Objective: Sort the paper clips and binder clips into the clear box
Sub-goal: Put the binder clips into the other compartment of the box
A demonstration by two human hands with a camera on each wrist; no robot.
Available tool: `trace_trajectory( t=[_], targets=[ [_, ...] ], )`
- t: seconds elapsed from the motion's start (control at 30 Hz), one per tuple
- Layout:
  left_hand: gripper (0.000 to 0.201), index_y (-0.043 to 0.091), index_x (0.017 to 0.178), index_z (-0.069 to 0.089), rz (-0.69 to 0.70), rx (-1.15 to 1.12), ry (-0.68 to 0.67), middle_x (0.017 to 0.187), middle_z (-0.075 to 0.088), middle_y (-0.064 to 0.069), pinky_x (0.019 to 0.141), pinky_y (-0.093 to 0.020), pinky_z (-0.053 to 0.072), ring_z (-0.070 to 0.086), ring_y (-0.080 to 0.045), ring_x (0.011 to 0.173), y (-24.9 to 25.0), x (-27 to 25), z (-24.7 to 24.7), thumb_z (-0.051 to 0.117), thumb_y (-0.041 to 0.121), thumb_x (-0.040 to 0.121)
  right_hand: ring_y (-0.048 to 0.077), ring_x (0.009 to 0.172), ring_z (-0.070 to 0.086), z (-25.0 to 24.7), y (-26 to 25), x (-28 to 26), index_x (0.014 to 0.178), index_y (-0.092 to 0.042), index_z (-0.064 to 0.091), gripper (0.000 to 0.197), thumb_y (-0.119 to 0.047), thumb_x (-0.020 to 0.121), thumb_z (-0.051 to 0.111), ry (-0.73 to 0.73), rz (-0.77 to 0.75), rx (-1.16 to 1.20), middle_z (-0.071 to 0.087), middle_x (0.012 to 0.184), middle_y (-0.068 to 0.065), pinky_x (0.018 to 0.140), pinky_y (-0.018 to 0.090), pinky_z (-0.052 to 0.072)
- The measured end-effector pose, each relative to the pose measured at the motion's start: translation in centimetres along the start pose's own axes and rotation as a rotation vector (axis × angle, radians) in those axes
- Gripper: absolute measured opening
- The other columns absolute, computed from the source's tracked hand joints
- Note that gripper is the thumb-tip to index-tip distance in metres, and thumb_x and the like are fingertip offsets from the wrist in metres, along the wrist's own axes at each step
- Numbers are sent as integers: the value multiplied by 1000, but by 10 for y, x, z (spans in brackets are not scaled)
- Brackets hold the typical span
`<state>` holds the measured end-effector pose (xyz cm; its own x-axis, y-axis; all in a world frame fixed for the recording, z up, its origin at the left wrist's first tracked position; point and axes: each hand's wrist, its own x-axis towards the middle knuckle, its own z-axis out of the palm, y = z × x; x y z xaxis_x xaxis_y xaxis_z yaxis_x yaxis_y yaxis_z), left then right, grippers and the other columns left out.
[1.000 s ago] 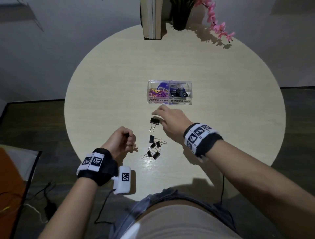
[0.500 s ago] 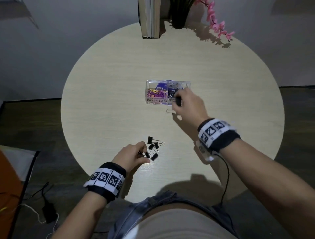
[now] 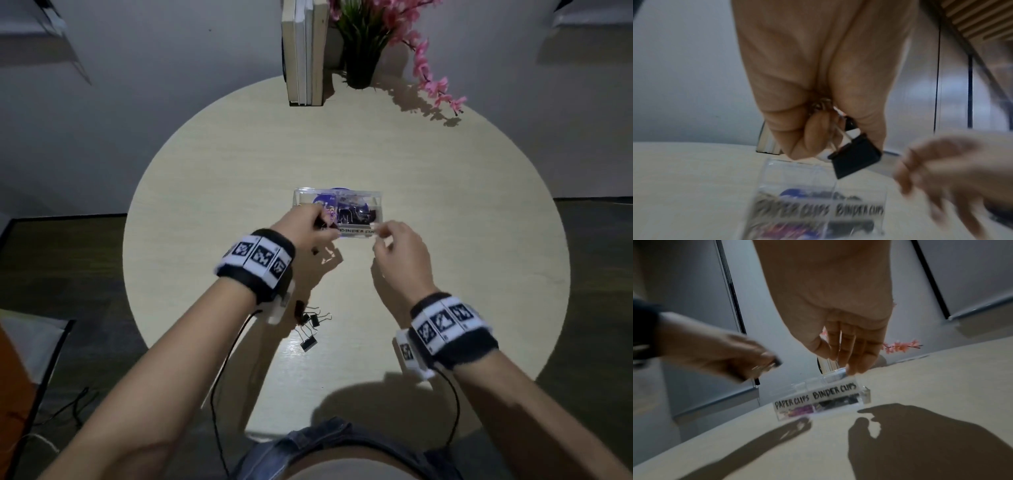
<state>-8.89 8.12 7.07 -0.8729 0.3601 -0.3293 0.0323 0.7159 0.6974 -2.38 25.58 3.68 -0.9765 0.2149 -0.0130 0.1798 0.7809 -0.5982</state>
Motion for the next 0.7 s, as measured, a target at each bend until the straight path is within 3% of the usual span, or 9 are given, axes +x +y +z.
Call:
trace_trajectory(
  t=[0.07,0.17,0.27,0.33,0.4,0.47,0.5,0.6,0.7],
  targets=[
    [24,10,93,56,-2,27,47,88,58,-4,70,-29,44,54,-21,80,21,29,0,64,30,84,22,92,63,-1,12,-23,107,-11,65,22,-10,90,51,-32,49,19,68,109,5,73,26,41],
    [36,4,104,59,-22,66,135,102,64,-11,71,-28,41,57,-25,88,39,55,5,66,31,82,20,91,63,2,20,-45,105,-12,65,22,-11,91,49,-120,37,-6,69,105,3,72,26,43],
    [40,6,111,58,1,46,161,112,67,-14,80,-33,51,63,-29,97,40,58,12,69,29,79,19,91,62,11,22,-55,102,-14,65,21,-12,91,47,-216,-18,-29,68,103,1,77,31,47],
    [39,9,110,59,35,-33,226,107,68,-13,83,-38,55,65,-27,96,32,47,11,71,27,78,19,91,62,18,20,-57,100,-14,65,21,-12,91,46,-277,-63,-25,68,102,1,77,31,48],
    [18,12,97,63,89,-101,273,91,70,-8,72,-36,57,68,-25,82,19,29,8,67,20,82,21,92,62,26,13,-58,99,-14,65,20,-11,92,47,-359,-133,-38,67,102,1,74,30,44],
    [1,13,86,62,123,-33,175,76,64,1,65,-29,49,64,-16,67,2,5,9,62,13,85,21,92,61,34,4,-60,97,-14,67,19,-14,92,49,-441,-201,-46,67,102,1,72,29,42],
    [3,12,85,63,117,10,95,74,62,4,67,-26,46,61,-13,66,-10,-9,11,61,10,85,21,91,62,37,-1,-62,96,-15,67,16,-17,92,52,-468,-228,-49,66,101,0,73,30,43],
    [12,11,93,67,21,48,-138,89,66,1,80,-24,48,62,-14,84,-54,-45,23,65,10,82,20,87,60,47,-9,-67,91,-18,66,15,-31,87,61,-508,-267,-67,63,97,-2,75,34,47],
    [31,15,108,65,23,139,-172,99,59,-3,89,-28,45,57,-17,96,-82,-66,37,70,21,79,20,90,58,54,-14,-71,96,-18,66,18,-32,84,63,-543,-329,-107,60,98,0,74,35,46]
  ],
)
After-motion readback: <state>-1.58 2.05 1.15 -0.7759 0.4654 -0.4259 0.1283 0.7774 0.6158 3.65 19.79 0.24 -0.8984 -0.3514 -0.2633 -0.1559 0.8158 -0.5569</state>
